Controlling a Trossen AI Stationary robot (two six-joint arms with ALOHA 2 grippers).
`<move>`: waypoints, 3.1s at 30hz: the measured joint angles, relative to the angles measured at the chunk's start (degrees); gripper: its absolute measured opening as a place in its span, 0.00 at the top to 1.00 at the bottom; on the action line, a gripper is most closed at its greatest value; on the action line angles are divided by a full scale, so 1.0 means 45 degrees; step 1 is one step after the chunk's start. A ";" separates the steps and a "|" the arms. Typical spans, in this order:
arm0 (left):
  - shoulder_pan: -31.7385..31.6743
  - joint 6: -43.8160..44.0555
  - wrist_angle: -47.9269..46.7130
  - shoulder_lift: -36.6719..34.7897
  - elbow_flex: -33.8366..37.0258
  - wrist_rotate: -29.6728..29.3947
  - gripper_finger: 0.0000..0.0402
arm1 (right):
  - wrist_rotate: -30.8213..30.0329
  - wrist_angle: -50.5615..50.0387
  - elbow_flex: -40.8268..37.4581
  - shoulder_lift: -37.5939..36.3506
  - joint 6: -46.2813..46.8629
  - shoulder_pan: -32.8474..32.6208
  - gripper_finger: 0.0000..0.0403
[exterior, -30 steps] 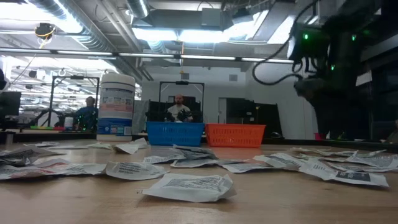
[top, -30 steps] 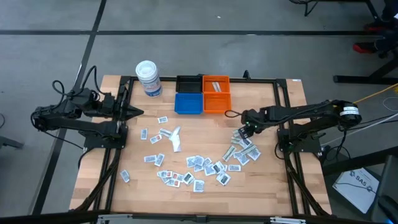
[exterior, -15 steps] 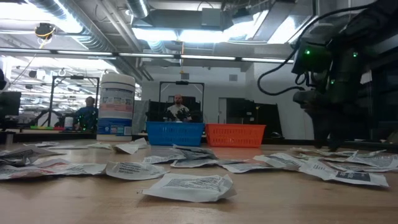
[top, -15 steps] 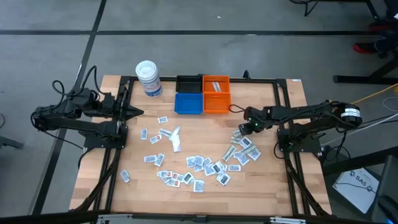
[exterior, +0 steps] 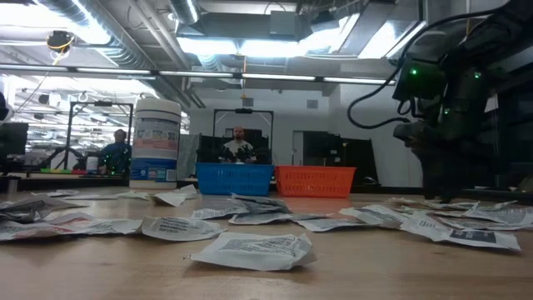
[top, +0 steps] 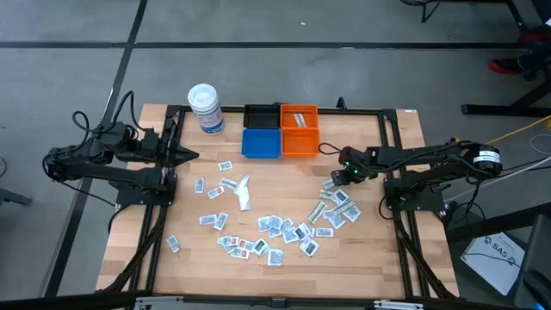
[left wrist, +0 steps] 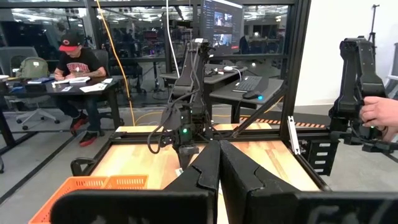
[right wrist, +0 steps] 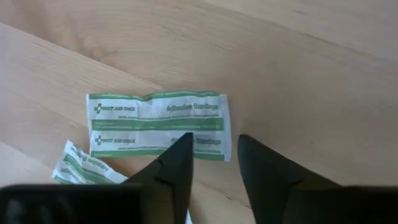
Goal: Pick & Place First Aid Supplies
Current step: Put the bandage pack into the top orange bin
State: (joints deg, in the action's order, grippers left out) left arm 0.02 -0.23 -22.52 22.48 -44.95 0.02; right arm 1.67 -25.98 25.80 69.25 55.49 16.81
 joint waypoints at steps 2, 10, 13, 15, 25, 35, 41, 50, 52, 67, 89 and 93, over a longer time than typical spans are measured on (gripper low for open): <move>0.0000 -0.0003 0.0000 0.0003 0.0000 0.0000 0.99 | -0.0059 -0.0021 -0.0010 0.0005 0.0002 0.0003 0.76; 0.0000 -0.0005 0.0000 0.0002 0.0000 0.0000 0.99 | -0.0225 0.0253 -0.0015 0.0029 -0.0002 0.0007 0.91; -0.0001 -0.0003 0.0000 0.0005 0.0000 0.0001 0.99 | -0.0350 0.0462 -0.0010 0.0039 -0.0073 0.0012 0.95; -0.0002 0.0005 0.0000 0.0000 0.0000 -0.0002 0.99 | -0.0358 0.0407 -0.0010 0.0039 -0.0088 0.0012 0.98; 0.0002 -0.0002 0.0000 0.0002 0.0000 0.0000 0.99 | -0.0361 0.0559 0.0087 0.0039 -0.0220 -0.0122 0.99; -0.0002 0.0001 0.0000 0.0000 0.0000 -0.0001 0.99 | -0.0321 0.0362 0.1276 0.0034 -0.1170 -0.0629 0.99; -0.0001 0.0001 0.0000 0.0000 0.0000 0.0002 0.99 | -0.0216 0.0177 0.2137 0.0029 -0.2238 -0.0629 1.00; 0.0001 -0.0005 0.0000 0.0003 0.0000 0.0000 0.99 | 0.0660 0.0141 0.3446 0.0024 -0.3981 -0.0721 1.00; 0.0000 0.0005 0.0000 0.0001 0.0000 0.0000 0.99 | 0.0772 0.0092 0.3655 0.0024 -0.4197 -0.0721 1.00; 0.0002 -0.0001 0.0000 0.0000 0.0000 0.0002 0.99 | 0.0788 -0.0005 0.5011 0.0024 -0.4844 -0.0435 1.00; 0.0002 0.0001 0.0000 0.0005 0.0000 0.0002 0.99 | 0.1024 -0.0671 0.9670 0.2657 -0.7976 0.2832 1.00; 0.0000 0.0002 0.0000 0.0000 0.0000 0.0002 0.99 | 0.1021 -0.1441 1.1013 0.3782 -0.9074 0.3433 1.00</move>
State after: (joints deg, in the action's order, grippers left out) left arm 0.02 -0.22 -22.52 22.48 -44.95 0.03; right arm 6.26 -32.46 75.36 86.27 14.66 32.26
